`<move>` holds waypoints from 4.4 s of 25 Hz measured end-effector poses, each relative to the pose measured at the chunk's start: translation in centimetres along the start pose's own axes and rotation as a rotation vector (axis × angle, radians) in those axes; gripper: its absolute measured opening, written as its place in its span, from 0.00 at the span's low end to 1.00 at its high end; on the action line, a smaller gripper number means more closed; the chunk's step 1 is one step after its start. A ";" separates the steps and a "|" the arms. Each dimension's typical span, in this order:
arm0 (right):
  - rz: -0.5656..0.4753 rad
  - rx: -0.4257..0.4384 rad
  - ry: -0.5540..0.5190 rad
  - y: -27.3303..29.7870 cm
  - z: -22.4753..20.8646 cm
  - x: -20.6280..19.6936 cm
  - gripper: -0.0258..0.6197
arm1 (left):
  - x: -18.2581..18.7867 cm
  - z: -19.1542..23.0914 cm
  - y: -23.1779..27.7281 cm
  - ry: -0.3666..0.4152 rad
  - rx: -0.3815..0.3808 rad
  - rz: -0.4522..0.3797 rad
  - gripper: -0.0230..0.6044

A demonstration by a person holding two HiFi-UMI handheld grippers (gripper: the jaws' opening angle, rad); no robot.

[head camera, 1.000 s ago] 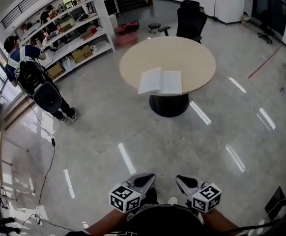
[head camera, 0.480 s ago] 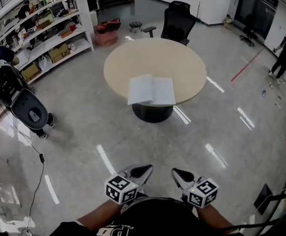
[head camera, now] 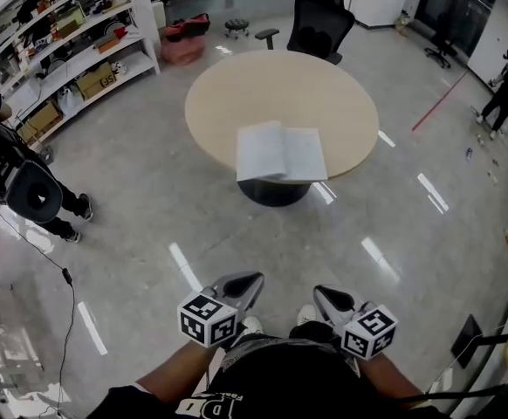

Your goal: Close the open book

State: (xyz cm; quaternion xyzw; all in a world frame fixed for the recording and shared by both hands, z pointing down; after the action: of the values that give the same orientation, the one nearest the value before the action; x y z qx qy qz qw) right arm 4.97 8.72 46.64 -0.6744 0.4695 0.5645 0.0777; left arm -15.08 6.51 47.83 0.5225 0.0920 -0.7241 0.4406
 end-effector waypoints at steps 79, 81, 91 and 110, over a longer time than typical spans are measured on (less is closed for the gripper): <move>0.082 -0.018 0.029 21.0 -25.2 19.8 0.05 | 0.9 39.6 21.9 -0.925 0.213 -0.041 0.26; 0.079 -0.023 0.032 20.8 -25.5 19.8 0.05 | 1.2 39.4 22.0 -0.907 0.205 -0.045 0.17; 0.049 0.001 0.023 20.3 -25.6 20.2 0.05 | 4.7 37.3 20.1 -0.846 0.156 -0.111 0.06; -0.057 0.011 0.017 17.3 -26.6 20.6 0.05 | 13.7 27.4 24.3 -0.553 -0.061 -0.142 0.05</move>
State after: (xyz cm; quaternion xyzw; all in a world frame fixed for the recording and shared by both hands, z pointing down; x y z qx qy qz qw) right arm 9.20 -28.80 46.15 -0.6919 0.4536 0.5539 0.0935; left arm -16.66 -31.58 56.26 0.2840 0.0263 -0.8650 0.4128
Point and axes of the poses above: the fingertips, and each gripper's own axes: y forward along the fingers, z to its left, x out of its top, the point moved 6 cm from there along -y, backward along the fingers, and after that the axes turned 2 degrees about y, right-handed, at the moved point
